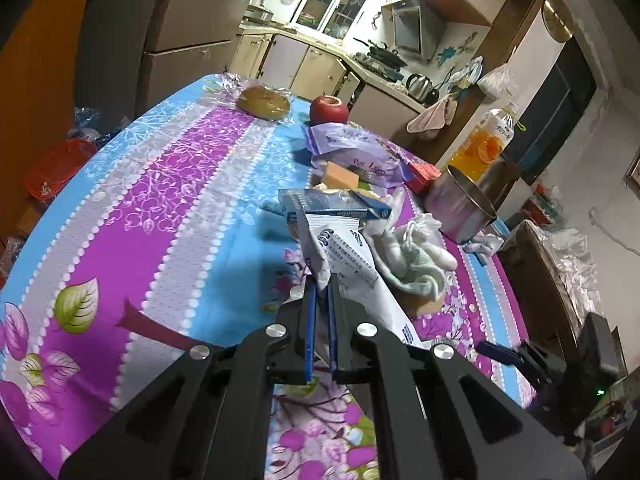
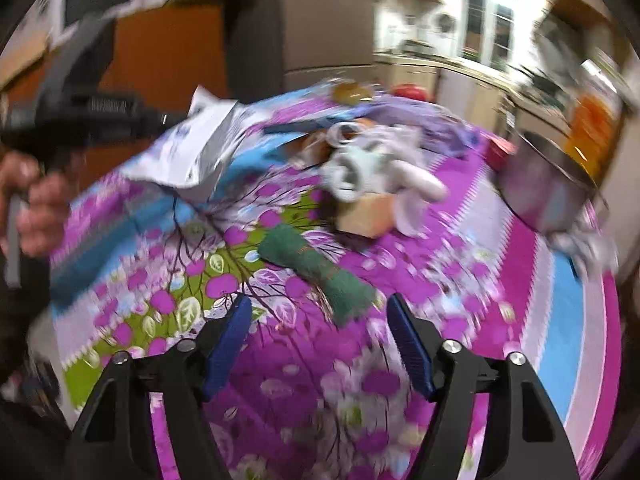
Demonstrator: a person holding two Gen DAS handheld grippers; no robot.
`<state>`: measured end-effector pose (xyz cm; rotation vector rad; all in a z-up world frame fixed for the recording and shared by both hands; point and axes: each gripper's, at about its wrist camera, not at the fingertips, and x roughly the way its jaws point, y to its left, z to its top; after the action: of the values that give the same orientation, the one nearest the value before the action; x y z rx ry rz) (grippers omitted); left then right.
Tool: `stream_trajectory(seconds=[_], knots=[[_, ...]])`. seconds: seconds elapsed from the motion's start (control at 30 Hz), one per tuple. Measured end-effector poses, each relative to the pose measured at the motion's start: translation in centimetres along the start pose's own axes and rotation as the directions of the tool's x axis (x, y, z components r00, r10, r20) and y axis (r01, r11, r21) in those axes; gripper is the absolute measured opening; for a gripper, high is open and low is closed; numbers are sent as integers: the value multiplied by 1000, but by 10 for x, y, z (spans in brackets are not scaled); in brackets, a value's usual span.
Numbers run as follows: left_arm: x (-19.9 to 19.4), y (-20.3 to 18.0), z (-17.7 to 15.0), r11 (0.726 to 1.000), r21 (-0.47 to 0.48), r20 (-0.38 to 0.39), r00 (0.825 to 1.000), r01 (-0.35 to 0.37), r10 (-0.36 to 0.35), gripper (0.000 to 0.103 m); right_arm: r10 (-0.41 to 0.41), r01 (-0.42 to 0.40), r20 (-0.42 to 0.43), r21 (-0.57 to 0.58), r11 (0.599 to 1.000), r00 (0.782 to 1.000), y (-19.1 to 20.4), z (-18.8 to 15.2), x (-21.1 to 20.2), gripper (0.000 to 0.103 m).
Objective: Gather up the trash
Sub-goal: 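Grasp the white wrapper with the left gripper while the right grasps the green cloth, then carry the white wrapper and green cloth in both grippers over the green bin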
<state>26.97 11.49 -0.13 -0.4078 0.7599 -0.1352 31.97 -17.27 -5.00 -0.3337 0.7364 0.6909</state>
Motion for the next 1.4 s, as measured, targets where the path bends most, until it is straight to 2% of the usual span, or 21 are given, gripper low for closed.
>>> stream_trajectory(seconds=[0.07, 0.2, 0.33, 0.4, 0.47, 0.57, 0.7, 0.77, 0.83, 0.9, 1.07, 1.13, 1.2, 1.4], knots=[[1, 2, 0, 1000, 2, -6, 1000, 2, -2, 4, -18, 17, -20, -57, 998, 1000, 2, 11, 11, 63], [4, 0, -7, 1000, 16, -21, 1000, 9, -8, 4, -21, 13, -69, -117, 993, 997, 2, 31, 34, 62], [8, -2, -12, 999, 33, -36, 999, 8, -7, 4, -19, -1, -135, -152, 988, 991, 12, 31, 56, 55], [8, -4, -15, 999, 48, -32, 999, -6, 8, 4, -13, -3, -125, -131, 991, 992, 13, 30, 57, 51], [8, -4, -18, 999, 52, -32, 999, -7, 9, 4, -31, 18, -111, -116, 993, 993, 16, 28, 56, 34], [6, -7, -23, 997, 66, -20, 999, -26, 28, 4, -76, 71, -77, -71, 995, 994, 21, 22, 50, 19], [0, -19, -31, 993, 108, 20, 998, -56, 54, 4, -118, 117, 7, 57, 991, 993, 22, 12, 29, 16], [-7, -30, -36, 984, 145, 64, 994, -100, 91, 4, -141, 134, 58, 118, 984, 988, 23, 10, 12, 16], [-15, -43, -41, 972, 185, 118, 985, -144, 124, 4, -178, 158, 105, 172, 972, 978, 25, 9, -4, 16], [-24, -55, -46, 960, 216, 164, 976, -176, 142, 4, -234, 195, 161, 226, 954, 959, 30, 8, -25, 16], [-45, -88, -58, 918, 276, 279, 938, -284, 206, 4, -368, 278, 255, 328, 903, 894, 32, 9, -75, 16], [-51, -99, -62, 908, 292, 303, 930, -300, 210, 4, -403, 296, 276, 356, 886, 873, 31, 8, -90, 16], [-54, -107, -65, 899, 308, 318, 924, -311, 211, 4, -419, 306, 283, 367, 878, 863, 30, 7, -101, 16], [-63, -125, -69, 900, 327, 325, 928, -289, 180, 4, -440, 320, 291, 379, 869, 850, 33, -2, -120, 16]])
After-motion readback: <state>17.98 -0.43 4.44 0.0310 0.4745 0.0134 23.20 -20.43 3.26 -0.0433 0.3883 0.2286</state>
